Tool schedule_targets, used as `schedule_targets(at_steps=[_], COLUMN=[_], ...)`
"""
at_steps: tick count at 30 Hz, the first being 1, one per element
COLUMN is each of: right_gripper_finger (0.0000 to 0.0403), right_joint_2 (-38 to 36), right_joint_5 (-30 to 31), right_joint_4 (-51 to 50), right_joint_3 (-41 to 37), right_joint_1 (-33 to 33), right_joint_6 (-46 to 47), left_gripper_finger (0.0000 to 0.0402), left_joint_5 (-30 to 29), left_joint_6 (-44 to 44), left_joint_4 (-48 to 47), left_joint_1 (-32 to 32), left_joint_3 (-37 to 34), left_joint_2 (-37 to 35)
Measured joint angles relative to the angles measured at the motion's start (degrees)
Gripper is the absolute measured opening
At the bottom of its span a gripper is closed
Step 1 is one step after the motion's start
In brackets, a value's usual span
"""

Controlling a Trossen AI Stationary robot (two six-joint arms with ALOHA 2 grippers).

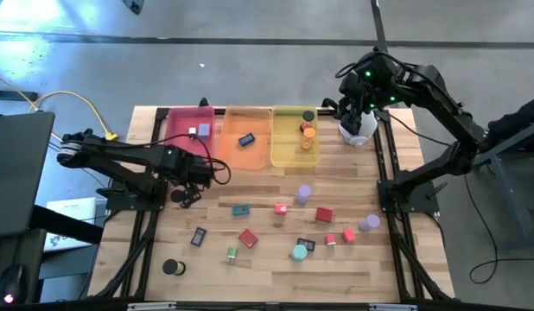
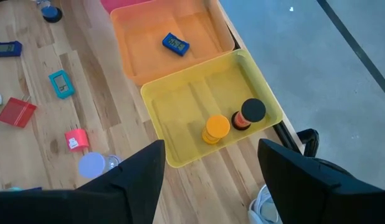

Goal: Pick & Place Office items
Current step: Put the blue hourglass into the yellow bin

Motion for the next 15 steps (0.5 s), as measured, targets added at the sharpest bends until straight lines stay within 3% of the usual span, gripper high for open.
schedule_targets(at_steps=[3, 9, 15], right_gripper_finger=[0.0246, 0.0246, 0.0246], right_joint_2=[0.0, 0.0, 0.0], right_joint_5=[0.0, 0.0, 0.0], right_joint_4=[0.0, 0.0, 0.0], right_joint_3=[0.0, 0.0, 0.0], right_joint_1=[0.0, 0.0, 0.0], right_joint_6=[0.0, 0.0, 0.0], left_gripper_finger=[0.0330, 0.0330, 0.0330], left_joint_5=[0.0, 7.3, 7.3], left_joint_6=[-0.9, 0.2, 2.6], left_joint_4=[0.0, -0.1, -1.0], left_joint_1=[-0.7, -0.4, -0.1], left_joint_3=[0.0, 0.0, 0.0], left_joint_2=[0.0, 0.3, 3.0])
